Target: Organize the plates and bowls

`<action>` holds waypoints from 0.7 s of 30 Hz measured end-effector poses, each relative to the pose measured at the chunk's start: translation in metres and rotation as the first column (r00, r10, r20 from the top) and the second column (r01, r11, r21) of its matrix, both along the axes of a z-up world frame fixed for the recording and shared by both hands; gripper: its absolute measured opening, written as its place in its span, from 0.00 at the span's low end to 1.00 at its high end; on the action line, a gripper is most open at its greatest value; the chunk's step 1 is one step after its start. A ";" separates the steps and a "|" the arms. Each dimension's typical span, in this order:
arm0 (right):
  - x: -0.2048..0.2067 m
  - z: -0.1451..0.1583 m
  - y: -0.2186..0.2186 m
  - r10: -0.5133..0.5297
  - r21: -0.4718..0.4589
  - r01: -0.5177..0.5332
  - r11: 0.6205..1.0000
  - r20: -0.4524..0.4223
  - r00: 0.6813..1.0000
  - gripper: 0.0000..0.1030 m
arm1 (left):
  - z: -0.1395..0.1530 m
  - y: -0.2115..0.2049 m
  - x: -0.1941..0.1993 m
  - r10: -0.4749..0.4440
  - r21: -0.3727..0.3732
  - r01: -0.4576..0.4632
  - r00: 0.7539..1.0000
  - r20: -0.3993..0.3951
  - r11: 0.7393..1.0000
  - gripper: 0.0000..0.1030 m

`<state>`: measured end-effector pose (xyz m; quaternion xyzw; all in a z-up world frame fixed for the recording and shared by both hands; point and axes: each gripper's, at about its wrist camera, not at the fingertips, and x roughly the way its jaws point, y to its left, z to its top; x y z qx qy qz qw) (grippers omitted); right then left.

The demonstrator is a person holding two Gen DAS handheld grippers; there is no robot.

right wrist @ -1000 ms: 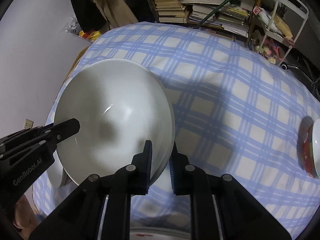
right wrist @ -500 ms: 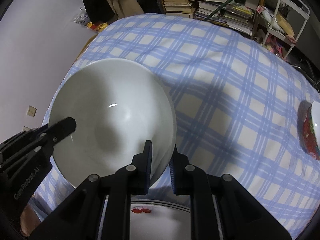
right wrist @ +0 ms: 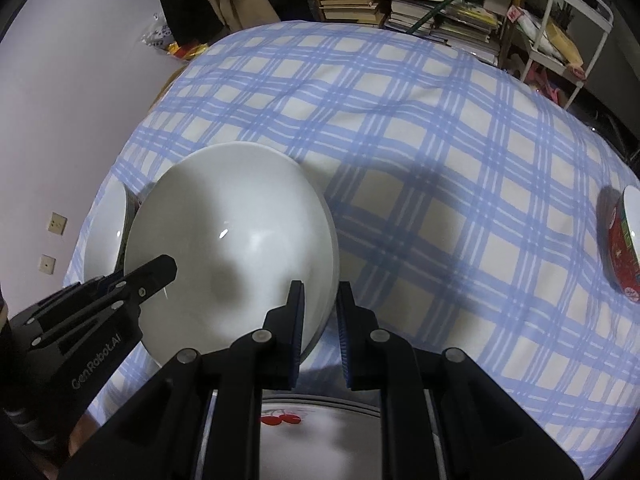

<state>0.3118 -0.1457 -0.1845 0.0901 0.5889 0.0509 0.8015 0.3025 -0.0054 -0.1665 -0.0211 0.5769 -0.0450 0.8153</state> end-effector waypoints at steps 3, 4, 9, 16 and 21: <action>-0.002 0.000 0.002 0.000 -0.014 0.000 1.000 0.017 1.000 0.16 | 0.002 -0.004 -0.003 -0.011 0.030 0.010 1.000 0.006 0.999 0.14; -0.003 0.001 0.000 -0.001 -0.017 0.001 1.000 0.020 1.000 0.17 | 0.004 -0.003 -0.004 -0.004 0.035 0.004 1.000 0.008 0.999 0.14; -0.003 0.014 -0.011 -0.076 -0.016 0.077 0.997 0.050 0.996 0.17 | 0.016 0.000 -0.008 -0.011 0.074 0.009 0.999 0.037 0.997 0.16; -0.001 0.050 -0.015 -0.089 0.025 0.086 0.996 0.119 0.989 0.42 | 0.042 0.021 -0.013 0.014 0.035 -0.015 0.999 0.045 0.999 0.20; 0.001 0.069 -0.007 -0.077 0.056 0.068 0.996 0.174 0.982 0.54 | 0.071 0.042 -0.023 0.021 0.045 -0.026 0.993 0.113 0.999 0.45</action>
